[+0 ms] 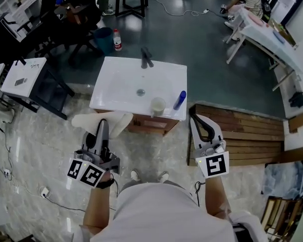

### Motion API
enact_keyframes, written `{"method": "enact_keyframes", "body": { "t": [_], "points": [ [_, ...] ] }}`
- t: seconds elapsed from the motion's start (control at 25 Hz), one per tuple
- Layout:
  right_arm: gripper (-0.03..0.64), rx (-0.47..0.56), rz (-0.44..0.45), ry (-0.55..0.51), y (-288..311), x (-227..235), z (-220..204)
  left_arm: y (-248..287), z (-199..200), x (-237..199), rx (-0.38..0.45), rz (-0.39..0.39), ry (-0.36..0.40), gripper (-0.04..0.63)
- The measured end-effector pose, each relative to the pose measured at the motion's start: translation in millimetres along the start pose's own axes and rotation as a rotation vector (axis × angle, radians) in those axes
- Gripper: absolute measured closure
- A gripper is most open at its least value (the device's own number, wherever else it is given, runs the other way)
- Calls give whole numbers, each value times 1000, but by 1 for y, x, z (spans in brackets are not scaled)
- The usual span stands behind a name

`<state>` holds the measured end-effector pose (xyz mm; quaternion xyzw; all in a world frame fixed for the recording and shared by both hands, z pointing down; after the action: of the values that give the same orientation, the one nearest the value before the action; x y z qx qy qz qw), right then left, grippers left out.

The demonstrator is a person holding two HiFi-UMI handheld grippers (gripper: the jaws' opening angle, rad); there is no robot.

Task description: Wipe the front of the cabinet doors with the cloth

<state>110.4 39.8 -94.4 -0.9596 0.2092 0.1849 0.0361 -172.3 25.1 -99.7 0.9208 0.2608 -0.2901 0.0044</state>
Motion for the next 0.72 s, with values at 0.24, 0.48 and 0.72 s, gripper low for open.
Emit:
{"method": "enact_keyframes", "body": {
  "t": [0.24,0.48,0.72],
  "points": [
    [572,-19,-21,3,-6,6,-6,9,-7,0,6,-12,-20,543],
    [572,-23,-39,11,-15,14,-13,15,-15,7,-7,-20,-20,543],
    [572,-16,-36,22,-14,16,-11,15,-14,9,-10,-11,-14,543]
  ]
}}
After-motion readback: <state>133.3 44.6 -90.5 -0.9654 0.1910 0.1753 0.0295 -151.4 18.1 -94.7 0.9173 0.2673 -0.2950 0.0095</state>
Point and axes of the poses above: the fingertips, and each gripper's own axes: y forward along the fingers, x to its right, z out of its top, the point moved 2 cm from there along -y, backward along the fingers, and after that the axes turned 4 degrees about -y, right-handed, at the moved point
